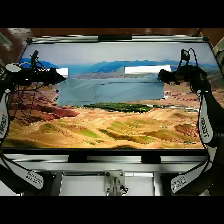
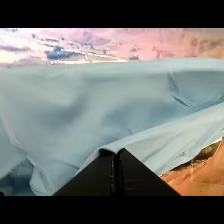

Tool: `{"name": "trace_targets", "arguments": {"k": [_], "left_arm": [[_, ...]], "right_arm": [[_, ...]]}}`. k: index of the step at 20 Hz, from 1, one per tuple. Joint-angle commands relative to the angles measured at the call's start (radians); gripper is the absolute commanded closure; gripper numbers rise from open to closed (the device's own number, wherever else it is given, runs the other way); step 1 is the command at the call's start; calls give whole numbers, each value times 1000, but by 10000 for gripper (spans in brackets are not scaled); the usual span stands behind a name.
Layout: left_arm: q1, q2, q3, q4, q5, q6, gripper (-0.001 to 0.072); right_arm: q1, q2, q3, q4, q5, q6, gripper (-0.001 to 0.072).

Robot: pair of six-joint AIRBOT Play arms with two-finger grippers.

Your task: Fold the shirts.

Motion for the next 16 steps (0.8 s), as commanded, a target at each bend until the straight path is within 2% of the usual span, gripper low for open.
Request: {"name": "trace_targets", "arguments": {"k": [1, 3, 4, 5, 6, 7, 8, 9, 10, 13, 16], "left_arm": [[-3, -119, 66, -20, 1, -34, 680], [-7, -145, 66, -20, -2, -34, 680], [-12, -151, 66, -20, -9, -34, 677], [-16, -154, 66, -20, -19, -33, 601], [-18, -153, 67, -20, -31, -33, 383], [-18, -150, 68, -20, -50, -33, 189], [-13, -145, 73, -20, -76, -30, 147], [-7, -141, 88, -20, -109, -29, 154], [-1, -137, 107, -20, -146, -20, 161], [5, -117, 159, -20, -219, 8, 219], [0, -80, 183, -20, -229, 8, 249]], "right_arm": [[16, -73, 52, 33, 117, 27, 667], [34, -93, 52, 29, 134, 26, 657], [43, -101, 52, 30, 134, 26, 560], [52, -105, 52, 32, 130, 26, 345], [53, -101, 52, 30, 122, 23, 247], [53, -90, 52, 23, 104, 13, 246], [45, -74, 52, -6, 87, 8, 245], [34, -55, 52, -54, 67, 8, 58], [19, -41, 52, -97, 34, 12, 21], [-45, -41, 52, -132, -116, 75, 21], [-75, -76, 52, -51, -193, 85, 22]]}}
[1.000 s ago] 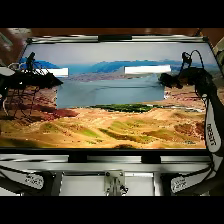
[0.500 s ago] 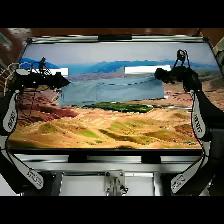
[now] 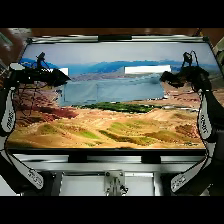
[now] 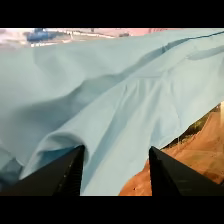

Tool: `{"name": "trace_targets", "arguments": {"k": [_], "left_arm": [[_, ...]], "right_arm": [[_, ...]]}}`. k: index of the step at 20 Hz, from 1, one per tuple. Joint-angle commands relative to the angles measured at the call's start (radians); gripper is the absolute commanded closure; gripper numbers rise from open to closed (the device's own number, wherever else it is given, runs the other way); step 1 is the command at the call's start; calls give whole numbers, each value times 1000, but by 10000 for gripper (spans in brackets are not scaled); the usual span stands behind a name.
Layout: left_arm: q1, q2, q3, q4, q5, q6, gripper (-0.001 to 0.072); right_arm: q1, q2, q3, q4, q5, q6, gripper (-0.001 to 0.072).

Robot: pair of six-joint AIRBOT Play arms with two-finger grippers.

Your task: Fold the shirts.

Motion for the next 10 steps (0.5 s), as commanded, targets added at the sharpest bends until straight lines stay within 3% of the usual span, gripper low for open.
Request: {"name": "trace_targets", "arguments": {"k": [1, 10], "left_arm": [[-3, 38, 26, 0, -40, 14, 249], [-23, 76, 26, -26, -41, 36, 251]], "right_arm": [[-28, -31, 1, 55, -107, 22, 21], [42, -84, 1, 149, -122, 85, 56]]}}
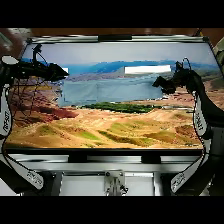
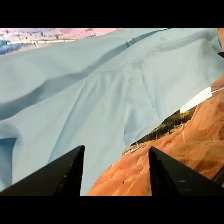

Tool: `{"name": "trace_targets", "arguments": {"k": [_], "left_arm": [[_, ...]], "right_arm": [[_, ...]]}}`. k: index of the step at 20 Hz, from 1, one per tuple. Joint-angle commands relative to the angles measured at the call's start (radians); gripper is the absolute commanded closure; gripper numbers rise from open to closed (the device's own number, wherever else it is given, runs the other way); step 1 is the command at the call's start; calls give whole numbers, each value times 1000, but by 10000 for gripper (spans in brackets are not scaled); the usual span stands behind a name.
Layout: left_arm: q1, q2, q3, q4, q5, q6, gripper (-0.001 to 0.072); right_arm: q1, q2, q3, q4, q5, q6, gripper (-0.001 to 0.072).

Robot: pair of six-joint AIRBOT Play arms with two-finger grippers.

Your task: Fold the shirts.

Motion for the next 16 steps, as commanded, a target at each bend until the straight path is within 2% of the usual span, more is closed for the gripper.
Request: {"name": "trace_targets", "arguments": {"k": [1, 2, 4, 5, 9, 10, 12, 14, 16], "left_arm": [[-11, 5, 1, -18, -5, 4, 251], [-14, 5, 1, -18, -8, 4, 251], [-19, 5, 1, -21, -9, 3, 251], [-21, 6, 1, -29, -17, 3, 251], [-25, 21, 1, -40, -105, 1, 259], [-25, 29, 1, -40, -108, 1, 333], [-26, 45, 1, -40, -105, 1, 339], [-28, 59, 1, -40, -106, 0, 339], [-31, 72, 1, -40, -106, 0, 339]], "right_arm": [[23, -24, 1, 29, -22, 47, 113], [26, -28, 1, 31, -24, 51, 208], [38, -26, 1, 39, -27, 50, 596], [38, -24, 1, 42, -34, 48, 666], [29, 32, 1, -5, -132, 16, 667], [29, 61, 1, -11, -158, 6, 667], [29, 127, 1, -25, -195, -6, 667], [29, 179, 1, -104, -233, 2, 667], [29, 193, 1, -228, -288, 56, 667]]}}
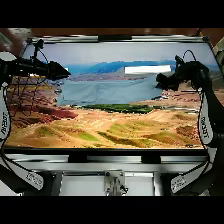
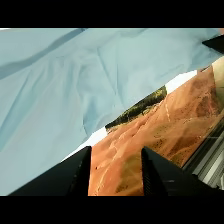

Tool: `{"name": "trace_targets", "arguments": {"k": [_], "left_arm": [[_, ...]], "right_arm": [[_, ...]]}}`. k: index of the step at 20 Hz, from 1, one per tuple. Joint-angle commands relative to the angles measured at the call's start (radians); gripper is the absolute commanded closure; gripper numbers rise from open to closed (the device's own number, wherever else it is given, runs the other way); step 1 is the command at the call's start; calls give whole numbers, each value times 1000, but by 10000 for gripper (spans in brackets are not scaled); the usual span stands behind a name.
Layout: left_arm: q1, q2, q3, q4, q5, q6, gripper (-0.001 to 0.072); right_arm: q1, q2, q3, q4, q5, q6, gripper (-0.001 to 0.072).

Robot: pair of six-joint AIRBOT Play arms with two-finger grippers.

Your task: Fold the shirts.

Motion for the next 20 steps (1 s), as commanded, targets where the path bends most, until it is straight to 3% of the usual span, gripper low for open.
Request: {"name": "trace_targets", "arguments": {"k": [1, 4, 8, 9, 10, 13, 18, 20], "left_arm": [[-5, 23, 1, 0, -11, -1, 339], [-18, 30, 1, 0, -40, -1, 339], [-31, 31, 1, -1, -55, -1, 339], [-33, 31, 1, 0, -55, -1, 339], [-34, 31, 1, 0, -55, -1, 339], [-39, 31, 1, 0, -55, -1, 339], [-52, 31, 1, 0, -55, -1, 339], [-58, 31, 1, -1, -55, -1, 339]], "right_arm": [[0, 42, -5, -188, -92, 67, 667], [0, 19, -54, -199, -114, 139, 667], [11, 5, -136, -247, -324, 179, 664], [6, 9, -136, -272, -352, 200, 532], [-2, 22, -135, -272, -358, 166, 189], [-45, 85, -135, -303, -311, 129, 40], [-164, 40, -146, -72, -225, 103, 40], [-163, 6, -146, -54, -173, 96, 40]]}}
